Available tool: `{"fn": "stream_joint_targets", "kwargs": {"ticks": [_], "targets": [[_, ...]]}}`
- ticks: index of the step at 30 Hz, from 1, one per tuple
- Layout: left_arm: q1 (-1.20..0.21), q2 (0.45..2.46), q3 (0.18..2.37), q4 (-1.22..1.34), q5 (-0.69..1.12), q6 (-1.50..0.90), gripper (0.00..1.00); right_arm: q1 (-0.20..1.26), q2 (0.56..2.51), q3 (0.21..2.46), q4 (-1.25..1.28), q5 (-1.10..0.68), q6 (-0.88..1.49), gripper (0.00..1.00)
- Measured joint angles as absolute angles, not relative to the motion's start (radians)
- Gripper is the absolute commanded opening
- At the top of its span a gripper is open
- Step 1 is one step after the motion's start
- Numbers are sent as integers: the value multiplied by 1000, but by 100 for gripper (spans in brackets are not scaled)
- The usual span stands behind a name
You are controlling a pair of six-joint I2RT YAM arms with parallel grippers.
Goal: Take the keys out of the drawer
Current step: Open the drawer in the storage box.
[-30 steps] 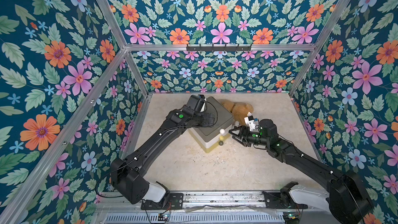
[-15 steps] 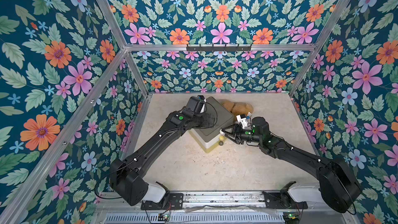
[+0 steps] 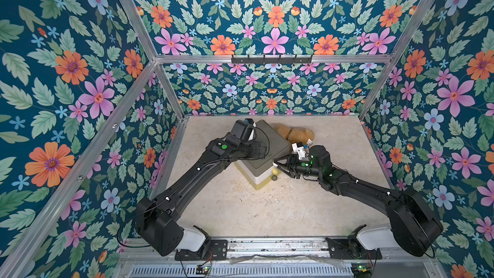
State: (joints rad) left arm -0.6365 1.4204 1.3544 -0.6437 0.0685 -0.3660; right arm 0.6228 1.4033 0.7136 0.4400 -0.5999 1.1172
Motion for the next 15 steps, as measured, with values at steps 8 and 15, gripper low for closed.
{"fn": "stream_joint_targets", "kwargs": {"ticks": [8,15], "targets": [[-636,1417,1349,-635,68,-366,99,627,1427,714,476,-598,1125,45],[-636,1412,1339,-625,66,-364,99,631,1441,714,508,-605,1139,36]]}}
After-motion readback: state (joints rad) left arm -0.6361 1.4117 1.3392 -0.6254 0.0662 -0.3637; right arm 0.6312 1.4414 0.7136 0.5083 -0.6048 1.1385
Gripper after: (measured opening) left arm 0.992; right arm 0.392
